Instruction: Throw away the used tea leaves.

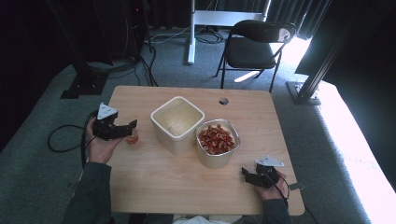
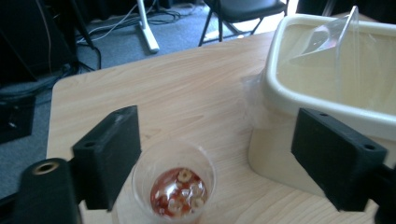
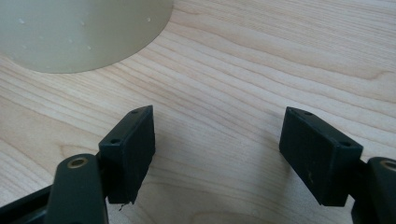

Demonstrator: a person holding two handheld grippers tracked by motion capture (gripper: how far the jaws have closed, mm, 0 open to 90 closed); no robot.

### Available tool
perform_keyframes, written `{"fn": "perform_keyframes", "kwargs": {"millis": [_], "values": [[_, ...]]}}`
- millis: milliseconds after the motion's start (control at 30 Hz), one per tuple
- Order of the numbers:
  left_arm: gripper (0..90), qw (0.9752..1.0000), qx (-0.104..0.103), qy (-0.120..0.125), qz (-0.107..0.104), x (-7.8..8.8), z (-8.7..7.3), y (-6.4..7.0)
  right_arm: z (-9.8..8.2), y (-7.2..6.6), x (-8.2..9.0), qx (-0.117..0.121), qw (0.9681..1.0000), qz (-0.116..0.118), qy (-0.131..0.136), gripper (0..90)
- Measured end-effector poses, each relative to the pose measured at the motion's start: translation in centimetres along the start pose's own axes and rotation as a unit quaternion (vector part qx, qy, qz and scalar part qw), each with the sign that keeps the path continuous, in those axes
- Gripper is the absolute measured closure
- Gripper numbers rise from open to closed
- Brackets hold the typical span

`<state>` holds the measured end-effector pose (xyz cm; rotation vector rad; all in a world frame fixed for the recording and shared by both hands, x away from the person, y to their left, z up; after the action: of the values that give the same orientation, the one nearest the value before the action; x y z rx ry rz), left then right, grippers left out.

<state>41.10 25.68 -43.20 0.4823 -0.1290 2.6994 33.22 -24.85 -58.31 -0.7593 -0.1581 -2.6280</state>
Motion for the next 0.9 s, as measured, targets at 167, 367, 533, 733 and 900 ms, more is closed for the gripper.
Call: {"fn": "perform_keyframes", "kwargs": {"millis": [167, 367, 533, 733, 900], "values": [[15.1, 0.9996, 0.026, 0.008, 0.009, 0.6, -2.5, -1.1, 0.0, 0.0, 0.0, -0.002, 1.0, -0.001, 0.0, 26.2], [10.6, 0.9992, 0.039, -0.003, 0.003, -0.6, -5.4, -1.9, 0.0, 0.0, 0.0, -0.002, 1.0, -0.002, 0.0, 26.3], [10.6, 0.9993, 0.033, -0.016, 0.011, -2.3, -7.1, -2.2, 0.0, 0.0, 0.0, -0.002, 1.0, -0.002, 0.0, 26.2], [14.9, 0.9992, 0.03, -0.016, 0.02, -3.9, -8.0, -2.5, 0.0, 0.0, 0.0, -0.002, 1.0, -0.002, 0.0, 26.2], [18.1, 0.9992, 0.025, -0.025, 0.018, -5.1, -8.6, -2.4, 0.0, 0.0, 0.0, -0.002, 1.0, -0.002, 0.0, 26.2]]}}
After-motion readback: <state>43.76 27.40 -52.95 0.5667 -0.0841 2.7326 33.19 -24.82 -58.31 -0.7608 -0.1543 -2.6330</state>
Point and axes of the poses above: each handheld gripper's, and its own axes: x roughly backward along the jaws, z roughly out of its top, y roughly to its right, the point moved 5 cm from there along -x, roughly forward along the jaws, and after that the axes turned 10 degrees about y, right-handed, at the moved point
